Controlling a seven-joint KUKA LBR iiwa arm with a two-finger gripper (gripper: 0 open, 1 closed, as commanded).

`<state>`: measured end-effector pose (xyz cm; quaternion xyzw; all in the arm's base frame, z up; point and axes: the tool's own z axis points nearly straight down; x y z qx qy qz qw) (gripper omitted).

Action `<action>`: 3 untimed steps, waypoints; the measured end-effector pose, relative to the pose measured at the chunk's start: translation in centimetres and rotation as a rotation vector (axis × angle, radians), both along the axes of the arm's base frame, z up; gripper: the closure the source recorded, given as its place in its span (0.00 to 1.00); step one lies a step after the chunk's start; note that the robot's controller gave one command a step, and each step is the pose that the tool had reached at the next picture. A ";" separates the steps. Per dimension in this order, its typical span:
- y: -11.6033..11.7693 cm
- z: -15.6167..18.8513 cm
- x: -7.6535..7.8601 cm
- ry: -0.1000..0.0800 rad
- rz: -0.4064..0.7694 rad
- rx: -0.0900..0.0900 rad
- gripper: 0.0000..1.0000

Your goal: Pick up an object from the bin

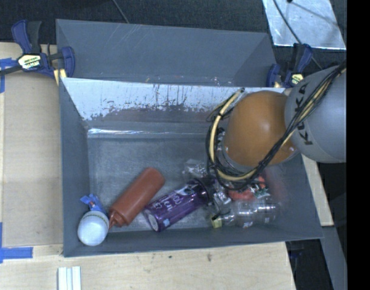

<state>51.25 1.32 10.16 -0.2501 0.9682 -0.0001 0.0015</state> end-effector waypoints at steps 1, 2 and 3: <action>5.2 -2.8 -2.7 0.000 -0.069 0.001 0.00; 7.8 -3.1 -0.9 0.001 0.162 0.000 1.00; 7.8 -3.1 -0.9 0.001 0.162 0.000 1.00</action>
Offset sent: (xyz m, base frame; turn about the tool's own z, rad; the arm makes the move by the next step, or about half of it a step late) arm -0.0100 0.0775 -0.0316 -0.1633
